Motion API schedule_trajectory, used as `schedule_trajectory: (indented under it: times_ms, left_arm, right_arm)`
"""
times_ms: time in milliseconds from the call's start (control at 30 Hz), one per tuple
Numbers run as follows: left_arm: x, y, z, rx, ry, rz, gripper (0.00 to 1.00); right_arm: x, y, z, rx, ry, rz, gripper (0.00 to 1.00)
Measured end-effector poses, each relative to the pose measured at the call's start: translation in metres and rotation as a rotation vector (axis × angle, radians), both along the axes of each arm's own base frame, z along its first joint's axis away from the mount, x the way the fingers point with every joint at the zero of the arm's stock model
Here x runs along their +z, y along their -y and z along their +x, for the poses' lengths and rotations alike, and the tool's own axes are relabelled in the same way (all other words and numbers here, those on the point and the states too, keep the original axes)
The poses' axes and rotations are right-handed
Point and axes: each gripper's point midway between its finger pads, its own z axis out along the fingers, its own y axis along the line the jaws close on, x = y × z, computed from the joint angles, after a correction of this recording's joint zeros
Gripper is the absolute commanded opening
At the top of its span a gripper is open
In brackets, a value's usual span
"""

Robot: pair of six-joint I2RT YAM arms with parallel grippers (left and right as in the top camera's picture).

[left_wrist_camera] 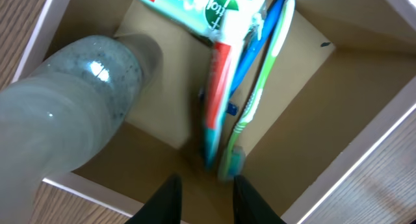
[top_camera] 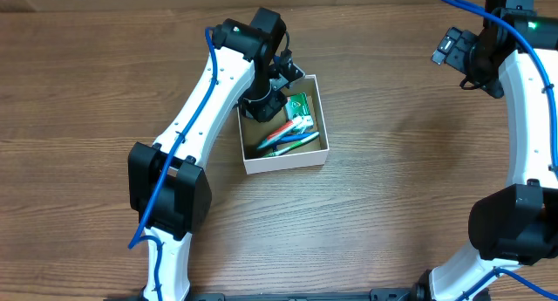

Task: Pack container
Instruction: 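Place the toothpaste tube into the box with the left gripper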

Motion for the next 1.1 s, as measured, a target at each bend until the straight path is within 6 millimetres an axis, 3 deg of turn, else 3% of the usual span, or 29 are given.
schedule_trajectory:
  times_ms: [133,200,267,333,400,433,500,533,567,733,1100]
  left_arm:
    - [0.002,0.011,-0.011,-0.019,-0.021,-0.002,0.34]
    - [0.016,0.025,-0.016,-0.033,0.0,-0.016,0.38]
    - [0.05,0.034,-0.014,-0.008,0.086,-0.056,0.4]
    - [0.103,0.032,-0.009,0.069,0.22,-0.109,0.41]
    - [0.169,0.016,-0.009,0.182,0.388,-0.173,0.45]
    - [0.19,0.006,-0.011,0.229,0.441,-0.194,0.49]
    - [0.234,-0.023,-0.021,0.364,0.546,-0.236,0.61]
    - [0.246,-0.034,-0.025,0.416,0.571,-0.251,1.0]
    - [0.254,-0.044,-0.03,0.457,0.587,-0.258,1.0]
    - [0.274,-0.059,-0.047,0.513,0.624,-0.283,1.0]
    - [0.268,-0.061,-0.053,0.522,0.593,-0.267,1.0]
  right_arm:
    - [0.0,0.0,0.0,0.001,0.0,0.0,1.0]
    - [0.0,0.0,0.0,0.001,-0.001,0.0,1.0]
    - [0.0,0.0,0.0,0.0,0.0,0.0,1.0]
    - [0.0,0.0,0.0,0.0,0.0,0.0,1.0]
    - [0.0,0.0,0.0,0.001,0.0,0.001,1.0]
    - [0.0,0.0,0.0,0.0,0.0,0.0,1.0]
    - [0.0,0.0,0.0,0.0,0.0,0.0,1.0]
    - [0.0,0.0,0.0,0.001,0.0,0.0,1.0]
    - [0.0,0.0,0.0,0.0,0.0,0.0,1.0]
    - [0.0,0.0,0.0,0.001,0.0,0.0,1.0]
    - [0.0,0.0,0.0,0.0,0.0,0.0,1.0]
